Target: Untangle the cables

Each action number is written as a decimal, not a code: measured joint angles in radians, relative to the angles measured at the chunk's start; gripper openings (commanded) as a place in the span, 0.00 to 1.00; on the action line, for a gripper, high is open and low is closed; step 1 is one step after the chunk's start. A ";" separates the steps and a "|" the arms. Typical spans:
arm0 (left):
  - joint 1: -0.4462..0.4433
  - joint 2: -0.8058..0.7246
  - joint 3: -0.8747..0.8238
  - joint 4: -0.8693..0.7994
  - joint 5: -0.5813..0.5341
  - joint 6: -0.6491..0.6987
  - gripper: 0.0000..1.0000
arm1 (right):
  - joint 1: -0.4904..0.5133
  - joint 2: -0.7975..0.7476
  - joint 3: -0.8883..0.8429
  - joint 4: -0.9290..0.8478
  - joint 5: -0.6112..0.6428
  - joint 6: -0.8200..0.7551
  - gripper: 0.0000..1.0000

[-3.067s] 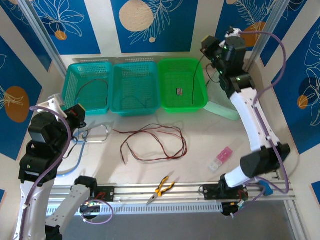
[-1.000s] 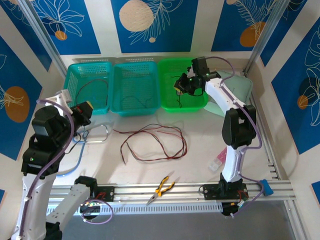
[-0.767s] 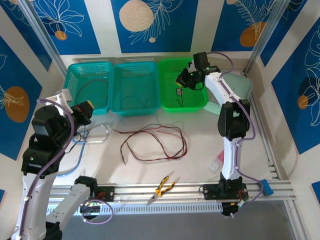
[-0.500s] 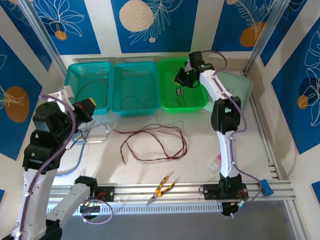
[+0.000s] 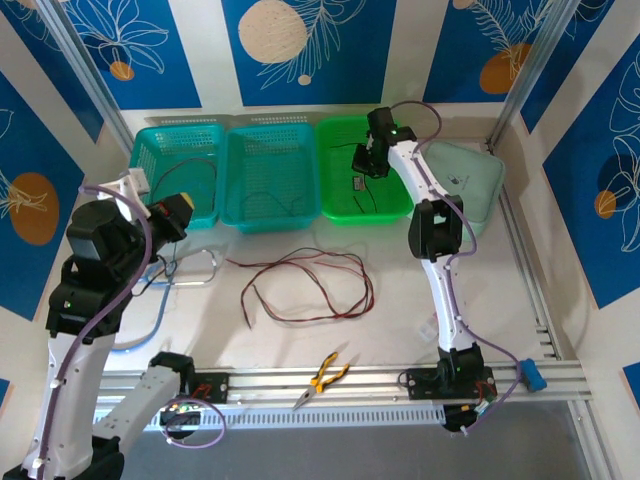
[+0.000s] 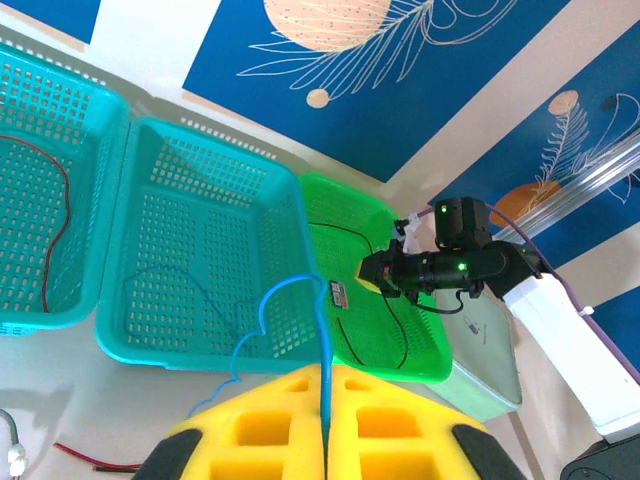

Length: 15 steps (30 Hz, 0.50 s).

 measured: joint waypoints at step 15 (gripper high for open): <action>0.000 -0.017 0.000 -0.008 0.000 -0.001 0.00 | 0.012 0.000 0.005 -0.050 0.173 -0.156 0.39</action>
